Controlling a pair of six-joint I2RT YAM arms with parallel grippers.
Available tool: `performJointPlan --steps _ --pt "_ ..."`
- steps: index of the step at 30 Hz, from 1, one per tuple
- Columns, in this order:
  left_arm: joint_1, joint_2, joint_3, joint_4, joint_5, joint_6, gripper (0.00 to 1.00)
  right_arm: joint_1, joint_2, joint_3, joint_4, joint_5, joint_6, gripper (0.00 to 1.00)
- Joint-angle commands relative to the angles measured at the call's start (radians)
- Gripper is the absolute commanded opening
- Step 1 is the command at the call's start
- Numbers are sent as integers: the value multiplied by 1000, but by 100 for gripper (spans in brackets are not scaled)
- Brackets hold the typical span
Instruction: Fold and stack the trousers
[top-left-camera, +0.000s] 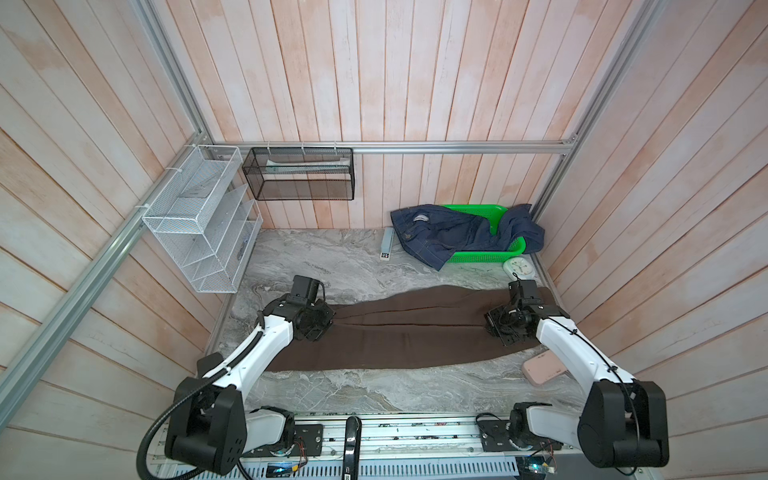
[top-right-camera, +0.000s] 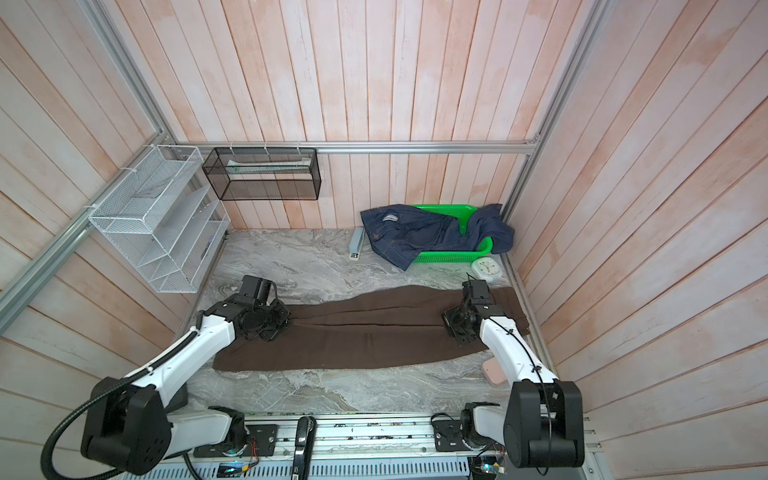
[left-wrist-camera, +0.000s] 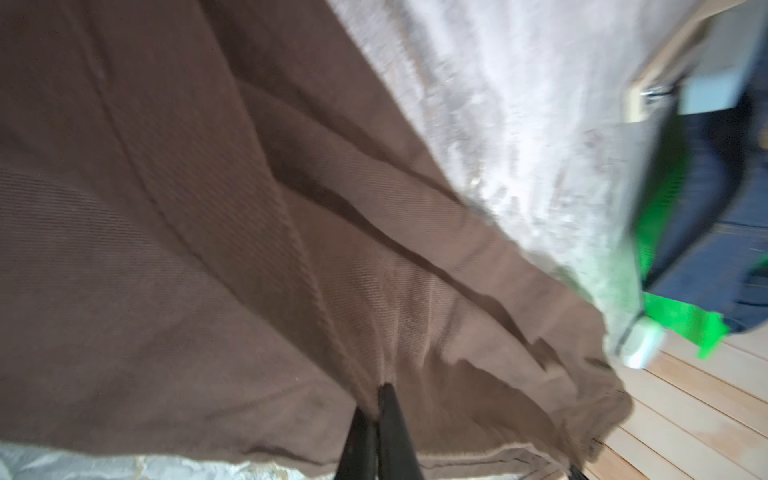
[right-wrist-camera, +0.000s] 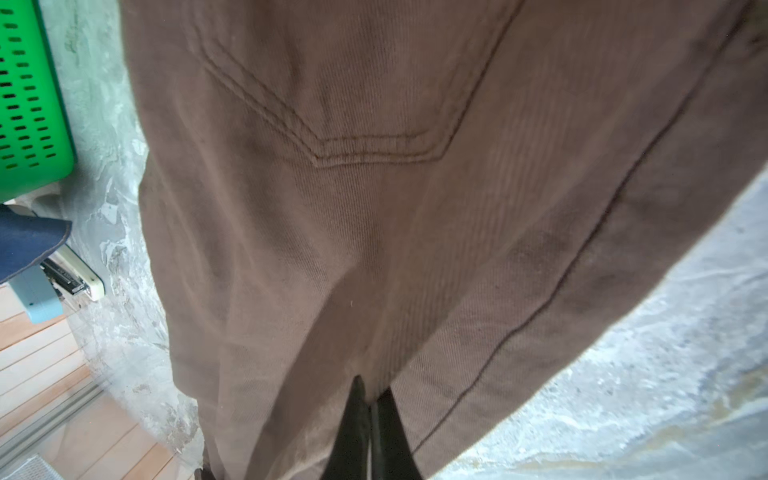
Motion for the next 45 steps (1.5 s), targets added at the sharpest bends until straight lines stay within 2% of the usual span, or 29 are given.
performJointPlan --steps 1,10,16,23,29,30,31,33,35,37,38,39,41,43,45 --pt "-6 -75 23 -101 -37 15 0 0 -41 32 -79 23 -28 0" --pt "-28 -251 -53 -220 -59 -16 0 1 -132 66 -199 61 -78 0" --pt "-52 -320 -146 -245 -62 -43 0 1 -192 -26 -231 83 -95 0" --pt "-80 -351 -251 -242 -69 -65 0 0 -205 -140 -202 121 -114 0" --pt "-87 -304 -335 -168 -63 -68 0 0 -158 -188 -150 153 -129 0" --pt "-87 -295 -343 -156 -61 -69 4 0 -150 -187 -144 156 -131 0" --pt "-87 -288 -345 -145 -60 -71 11 1 -148 -184 -145 157 -133 6" --pt "-88 -275 -336 -138 -55 -69 31 4 -149 -160 -160 159 -150 26" --pt "-88 -277 -312 -141 -55 -61 46 6 -159 -116 -190 175 -178 47" --pt "-88 -289 -274 -155 -66 -52 56 7 -173 -63 -227 183 -222 63" --pt "-88 -297 -247 -165 -73 -47 61 7 -178 -33 -252 192 -243 67" --pt "-87 -300 -223 -174 -77 -43 66 8 -183 -1 -273 201 -261 69" --pt "-88 -298 -179 -187 -85 -35 70 7 -190 47 -296 218 -288 70" --pt "-87 -283 -144 -190 -98 -26 71 8 -186 75 -276 241 -312 70" --pt "-85 -256 -125 -171 -120 -10 70 7 -163 83 -227 259 -339 64"
